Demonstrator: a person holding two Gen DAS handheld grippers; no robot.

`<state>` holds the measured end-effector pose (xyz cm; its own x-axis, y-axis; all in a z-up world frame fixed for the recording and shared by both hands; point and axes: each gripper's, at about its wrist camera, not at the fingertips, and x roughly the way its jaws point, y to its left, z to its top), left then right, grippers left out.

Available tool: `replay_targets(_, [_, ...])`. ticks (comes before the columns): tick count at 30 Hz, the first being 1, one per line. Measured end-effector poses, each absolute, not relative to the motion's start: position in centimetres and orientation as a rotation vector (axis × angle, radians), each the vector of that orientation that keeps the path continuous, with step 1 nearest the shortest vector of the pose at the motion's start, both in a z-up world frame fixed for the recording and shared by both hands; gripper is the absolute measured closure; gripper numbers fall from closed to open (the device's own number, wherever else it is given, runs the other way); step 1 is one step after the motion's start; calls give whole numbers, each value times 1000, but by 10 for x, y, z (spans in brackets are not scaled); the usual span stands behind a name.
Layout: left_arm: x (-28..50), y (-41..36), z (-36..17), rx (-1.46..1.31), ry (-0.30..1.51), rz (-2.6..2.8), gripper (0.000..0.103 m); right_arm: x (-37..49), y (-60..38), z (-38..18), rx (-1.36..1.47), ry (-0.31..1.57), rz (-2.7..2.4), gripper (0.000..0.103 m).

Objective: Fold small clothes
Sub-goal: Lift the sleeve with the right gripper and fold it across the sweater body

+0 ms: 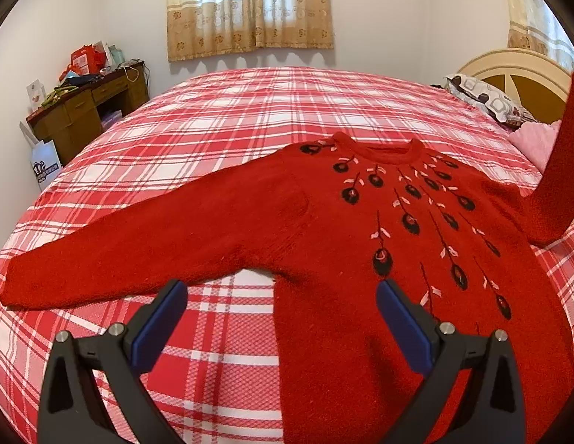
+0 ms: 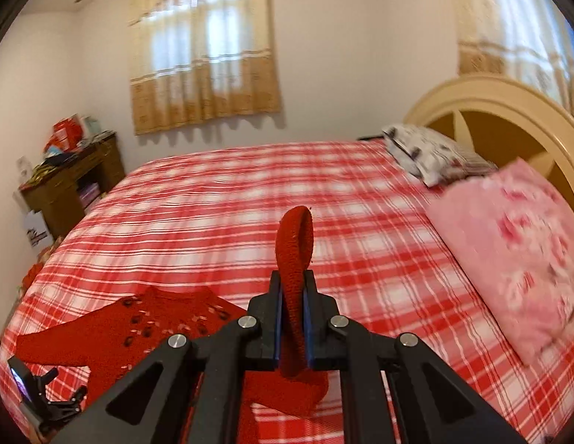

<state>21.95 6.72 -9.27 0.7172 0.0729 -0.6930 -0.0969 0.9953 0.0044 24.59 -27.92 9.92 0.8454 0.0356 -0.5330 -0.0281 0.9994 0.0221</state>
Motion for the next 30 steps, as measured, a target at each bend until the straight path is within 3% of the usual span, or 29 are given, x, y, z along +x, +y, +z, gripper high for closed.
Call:
replay_targets(10, [210, 80, -92, -46, 741, 105, 0, 257, -169, 122, -111, 526, 192, 94])
replay_targets(18, [207, 94, -100, -77, 753, 111, 0, 268, -72, 102, -229, 548, 338, 94])
replay_targets(23, [206, 100, -104, -85, 762, 118, 0, 277, -12, 56, -280, 610, 437, 94])
replay_targets(30, [203, 112, -107, -91, 774, 140, 0, 287, 53, -65, -288, 815, 576, 94])
